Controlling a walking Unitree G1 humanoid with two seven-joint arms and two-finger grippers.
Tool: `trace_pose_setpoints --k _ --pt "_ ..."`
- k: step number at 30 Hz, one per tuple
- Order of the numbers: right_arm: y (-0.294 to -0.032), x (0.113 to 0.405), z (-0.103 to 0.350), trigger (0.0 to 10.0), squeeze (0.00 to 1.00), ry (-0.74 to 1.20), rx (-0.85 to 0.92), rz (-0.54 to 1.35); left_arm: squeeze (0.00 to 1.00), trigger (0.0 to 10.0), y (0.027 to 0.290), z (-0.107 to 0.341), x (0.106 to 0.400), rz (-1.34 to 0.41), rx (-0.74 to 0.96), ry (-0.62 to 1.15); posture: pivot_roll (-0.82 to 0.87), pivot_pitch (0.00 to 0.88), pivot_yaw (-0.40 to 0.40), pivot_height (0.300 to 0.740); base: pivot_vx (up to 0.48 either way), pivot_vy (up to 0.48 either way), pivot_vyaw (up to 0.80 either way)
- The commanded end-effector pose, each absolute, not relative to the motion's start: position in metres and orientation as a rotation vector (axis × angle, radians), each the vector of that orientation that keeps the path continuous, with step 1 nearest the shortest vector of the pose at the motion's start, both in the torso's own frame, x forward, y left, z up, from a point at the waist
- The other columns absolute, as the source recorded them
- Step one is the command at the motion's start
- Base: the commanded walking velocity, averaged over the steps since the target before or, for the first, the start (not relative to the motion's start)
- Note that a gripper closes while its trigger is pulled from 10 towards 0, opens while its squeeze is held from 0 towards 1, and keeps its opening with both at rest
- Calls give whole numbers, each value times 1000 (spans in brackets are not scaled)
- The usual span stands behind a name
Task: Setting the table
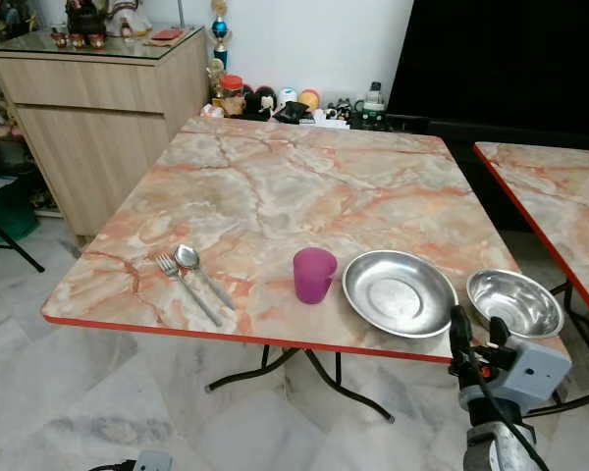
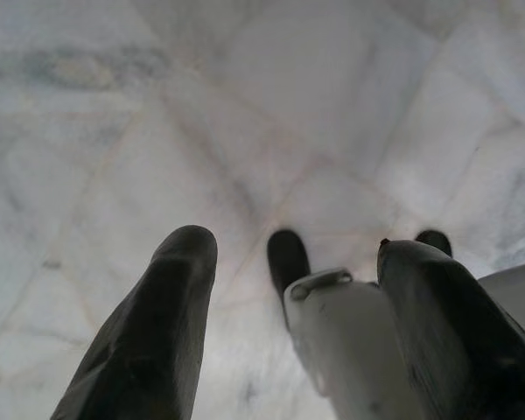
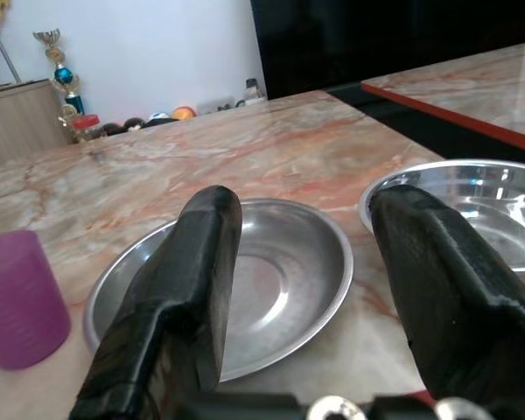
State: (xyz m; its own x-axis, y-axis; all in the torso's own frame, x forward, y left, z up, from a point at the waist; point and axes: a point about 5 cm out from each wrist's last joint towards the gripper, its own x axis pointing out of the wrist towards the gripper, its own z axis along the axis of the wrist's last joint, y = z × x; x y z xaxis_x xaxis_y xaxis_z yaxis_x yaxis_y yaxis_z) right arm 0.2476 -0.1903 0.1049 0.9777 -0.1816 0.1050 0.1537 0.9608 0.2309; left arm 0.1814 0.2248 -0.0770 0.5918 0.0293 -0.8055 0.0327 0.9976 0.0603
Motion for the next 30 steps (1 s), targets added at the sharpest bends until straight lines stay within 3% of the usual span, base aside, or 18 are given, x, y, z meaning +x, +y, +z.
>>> trace_pose_setpoints --k 1,18,30 --pt "-189 247 101 10000 0 -99 231 -170 0 10000 227 -79 175 1 63 958 -46 53 -71 740 0 0 0" --pt "-185 247 104 10000 0 -105 242 -145 0 10000 215 -80 180 -7 56 953 -51 57 -71 740 0 0 0" --pt "-182 245 102 10000 0 -100 249 -122 0 10000 211 -80 182 -16 59 952 -50 59 -70 740 322 0 0"
